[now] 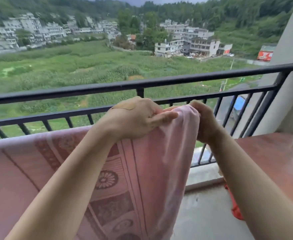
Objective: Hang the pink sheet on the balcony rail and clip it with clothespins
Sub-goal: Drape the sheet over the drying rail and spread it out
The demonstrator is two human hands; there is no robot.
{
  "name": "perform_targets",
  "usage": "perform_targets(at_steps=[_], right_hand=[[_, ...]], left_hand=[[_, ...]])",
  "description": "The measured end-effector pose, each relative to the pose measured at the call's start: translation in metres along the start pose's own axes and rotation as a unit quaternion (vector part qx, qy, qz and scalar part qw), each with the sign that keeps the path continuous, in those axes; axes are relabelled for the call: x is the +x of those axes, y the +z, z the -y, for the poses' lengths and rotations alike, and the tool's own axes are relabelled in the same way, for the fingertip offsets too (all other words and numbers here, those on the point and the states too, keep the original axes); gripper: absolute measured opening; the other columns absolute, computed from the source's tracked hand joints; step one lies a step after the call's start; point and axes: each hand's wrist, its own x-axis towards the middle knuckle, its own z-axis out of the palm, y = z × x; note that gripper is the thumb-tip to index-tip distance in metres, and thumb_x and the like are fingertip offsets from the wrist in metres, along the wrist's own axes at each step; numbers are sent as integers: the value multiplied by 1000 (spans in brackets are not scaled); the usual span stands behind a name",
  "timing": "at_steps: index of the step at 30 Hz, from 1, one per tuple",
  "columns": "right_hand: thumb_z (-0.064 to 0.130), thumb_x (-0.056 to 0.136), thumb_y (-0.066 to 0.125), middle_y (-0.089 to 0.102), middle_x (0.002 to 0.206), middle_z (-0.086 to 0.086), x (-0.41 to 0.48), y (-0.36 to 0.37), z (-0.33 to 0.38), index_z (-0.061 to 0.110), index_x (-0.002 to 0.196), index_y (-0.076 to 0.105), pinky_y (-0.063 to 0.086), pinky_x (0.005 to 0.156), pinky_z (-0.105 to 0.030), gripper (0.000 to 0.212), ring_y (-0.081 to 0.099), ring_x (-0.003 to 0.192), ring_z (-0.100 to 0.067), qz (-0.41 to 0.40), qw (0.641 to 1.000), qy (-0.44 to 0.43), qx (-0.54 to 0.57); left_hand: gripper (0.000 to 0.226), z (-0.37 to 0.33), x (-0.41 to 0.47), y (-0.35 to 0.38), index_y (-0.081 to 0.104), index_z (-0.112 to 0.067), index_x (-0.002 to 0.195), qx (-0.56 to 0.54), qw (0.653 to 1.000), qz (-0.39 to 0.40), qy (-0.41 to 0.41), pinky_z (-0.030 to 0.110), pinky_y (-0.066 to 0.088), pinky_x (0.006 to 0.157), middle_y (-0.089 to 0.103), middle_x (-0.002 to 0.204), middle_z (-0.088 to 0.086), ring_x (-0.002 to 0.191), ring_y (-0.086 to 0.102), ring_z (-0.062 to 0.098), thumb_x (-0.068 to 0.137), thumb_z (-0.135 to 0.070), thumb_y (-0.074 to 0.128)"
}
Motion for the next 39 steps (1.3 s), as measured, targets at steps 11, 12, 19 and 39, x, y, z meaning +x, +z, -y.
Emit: perform_targets(at_steps=[11, 12, 19, 39], right_hand=[[25, 90, 57, 48, 122, -26, 37, -51, -25, -14, 131, 43, 29, 113, -59, 58, 41, 111, -39, 364, 916, 160, -58], [23, 93, 52, 50, 124, -28, 37, -52, -27, -11, 131, 46, 29, 115, -59, 52, 44, 114, -42, 371, 911, 159, -81], [16, 95, 59, 73, 103, -14, 18, -45, -27, 4, 107, 70, 50, 100, -52, 21, 68, 98, -33, 276, 936, 34, -214], [31, 101, 45, 65, 104, -5, 25, -41, -15, 12, 107, 49, 46, 71, -39, 20, 60, 91, -26, 201, 880, -171, -394]], left_hand=[[45, -57, -35, 73, 70, -18, 109, 195, 884, -364, -218, 44, 40, 97, 70, 104, 0, 100, 61, 26, 101, -47, 36], [48, -61, -37, 79, 65, -16, 120, 189, 885, -349, -244, 47, 33, 107, 65, 118, 3, 115, 56, 27, 101, -47, 33], [83, -131, -28, 123, 59, -15, 117, 108, 824, -430, -352, 25, 32, 97, 49, 128, 7, 123, 42, 22, 70, -83, 50], [51, -176, -39, 113, 50, -14, 111, 209, 749, -414, -473, 35, 47, 67, 59, 102, 6, 89, 58, 25, 74, -41, 73]])
